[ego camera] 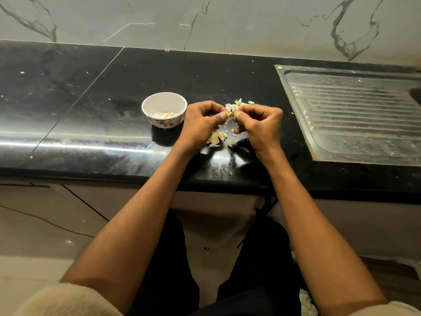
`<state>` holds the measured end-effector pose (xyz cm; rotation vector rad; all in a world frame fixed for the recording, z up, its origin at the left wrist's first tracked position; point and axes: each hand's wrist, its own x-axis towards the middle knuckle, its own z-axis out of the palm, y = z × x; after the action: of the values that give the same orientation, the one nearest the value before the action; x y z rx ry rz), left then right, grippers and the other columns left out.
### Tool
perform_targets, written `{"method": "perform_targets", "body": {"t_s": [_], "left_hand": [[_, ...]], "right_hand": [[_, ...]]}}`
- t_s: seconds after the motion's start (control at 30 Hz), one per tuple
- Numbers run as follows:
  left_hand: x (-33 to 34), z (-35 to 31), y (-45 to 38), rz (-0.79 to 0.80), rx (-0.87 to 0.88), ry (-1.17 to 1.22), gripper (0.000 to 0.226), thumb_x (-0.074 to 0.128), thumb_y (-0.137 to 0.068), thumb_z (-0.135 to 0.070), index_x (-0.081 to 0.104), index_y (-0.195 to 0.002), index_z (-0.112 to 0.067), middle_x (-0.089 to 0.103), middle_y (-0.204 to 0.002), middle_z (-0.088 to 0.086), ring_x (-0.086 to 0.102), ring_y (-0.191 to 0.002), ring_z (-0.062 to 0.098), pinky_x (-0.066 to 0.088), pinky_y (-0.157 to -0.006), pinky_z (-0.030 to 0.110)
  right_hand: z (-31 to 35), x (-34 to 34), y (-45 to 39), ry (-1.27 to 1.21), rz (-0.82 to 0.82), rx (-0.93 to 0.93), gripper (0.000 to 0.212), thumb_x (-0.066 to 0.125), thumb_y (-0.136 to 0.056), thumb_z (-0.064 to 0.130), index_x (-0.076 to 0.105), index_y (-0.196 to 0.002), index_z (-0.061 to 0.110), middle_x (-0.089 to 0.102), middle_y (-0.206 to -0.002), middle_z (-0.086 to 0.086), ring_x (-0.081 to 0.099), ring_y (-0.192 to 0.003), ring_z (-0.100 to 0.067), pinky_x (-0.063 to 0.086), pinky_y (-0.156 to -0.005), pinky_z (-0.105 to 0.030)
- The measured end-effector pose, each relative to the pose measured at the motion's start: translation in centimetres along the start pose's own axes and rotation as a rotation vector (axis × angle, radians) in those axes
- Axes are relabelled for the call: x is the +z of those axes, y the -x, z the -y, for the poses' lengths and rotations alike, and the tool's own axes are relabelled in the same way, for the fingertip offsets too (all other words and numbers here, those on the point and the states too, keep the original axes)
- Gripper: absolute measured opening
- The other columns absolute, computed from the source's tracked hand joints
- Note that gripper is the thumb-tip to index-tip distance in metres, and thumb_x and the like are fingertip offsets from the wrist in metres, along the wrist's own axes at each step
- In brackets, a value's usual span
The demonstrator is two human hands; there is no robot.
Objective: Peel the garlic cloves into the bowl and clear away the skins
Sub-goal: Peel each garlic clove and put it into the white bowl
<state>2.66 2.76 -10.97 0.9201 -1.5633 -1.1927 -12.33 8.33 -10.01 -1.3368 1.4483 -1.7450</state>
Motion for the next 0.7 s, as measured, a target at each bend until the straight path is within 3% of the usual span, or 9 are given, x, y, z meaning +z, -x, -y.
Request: {"method": "perform_targets", "body": {"t_s": [0.07,0.13,0.23,0.43,0.6,0.7], "left_hand": [[-0.02,0.03,0.00,0.010,-0.003,0.007,0.009,0.072,-0.091,-0.006,0.075,-0.086,-0.012,0.071,-0.074,-0.001,0.062,-0.071,0.010,0.051,-0.068,0.025],[-0.02,0.04,0.00,0.014,-0.002,0.009,0.011,0.072,-0.091,-0.005,0.074,-0.084,-0.014,0.072,-0.074,-0.001,0.063,-0.071,0.011,0.051,-0.067,0.025],[0.02,0.04,0.03,0.002,-0.001,0.011,0.011,0.071,-0.091,-0.004,0.074,-0.085,-0.013,0.073,-0.077,0.002,0.065,-0.073,0.013,0.053,-0.068,0.025],[0.13,-0.05,0.05,-0.024,0.004,0.020,0.007,0.069,-0.093,-0.002,0.076,-0.092,-0.005,0.074,-0.074,0.004,0.066,-0.068,0.010,0.054,-0.067,0.024],[0.02,-0.14,0.11,-0.033,-0.004,0.036,0.012,0.071,-0.092,-0.002,0.077,-0.087,-0.010,0.074,-0.069,0.001,0.066,-0.064,0.010,0.055,-0.065,0.023],[0.01,-0.31,0.20,-0.047,-0.014,0.044,0.008,0.071,-0.091,0.000,0.077,-0.089,-0.005,0.073,-0.067,0.002,0.066,-0.062,0.009,0.055,-0.064,0.022]], "right_hand": [[-0.22,-0.01,0.02,0.040,0.004,-0.079,0.005,0.075,-0.083,0.005,0.079,-0.081,0.007,0.075,-0.076,-0.010,0.070,-0.059,-0.024,0.055,-0.050,-0.030],[-0.53,0.08,-0.01,0.124,0.031,-0.144,0.003,0.078,-0.081,0.010,0.080,-0.080,0.010,0.076,-0.077,-0.004,0.071,-0.063,-0.026,0.058,-0.051,-0.040],[-0.84,0.19,-0.03,0.201,0.029,-0.187,0.006,0.078,-0.080,0.007,0.081,-0.080,0.013,0.076,-0.075,0.002,0.071,-0.065,-0.023,0.060,-0.056,-0.048],[-0.67,0.38,0.18,0.294,0.028,-0.227,0.006,0.078,-0.080,0.006,0.081,-0.079,0.011,0.075,-0.073,0.004,0.066,-0.059,-0.007,0.049,-0.054,-0.019],[-0.64,0.42,0.38,0.323,0.023,-0.265,0.006,0.077,-0.079,0.006,0.081,-0.079,0.011,0.075,-0.071,0.003,0.065,-0.056,-0.006,0.048,-0.054,-0.015],[-0.60,0.44,0.52,0.372,0.024,-0.309,0.006,0.077,-0.079,0.007,0.082,-0.081,0.010,0.075,-0.072,0.003,0.066,-0.056,-0.008,0.051,-0.054,-0.017]]}}
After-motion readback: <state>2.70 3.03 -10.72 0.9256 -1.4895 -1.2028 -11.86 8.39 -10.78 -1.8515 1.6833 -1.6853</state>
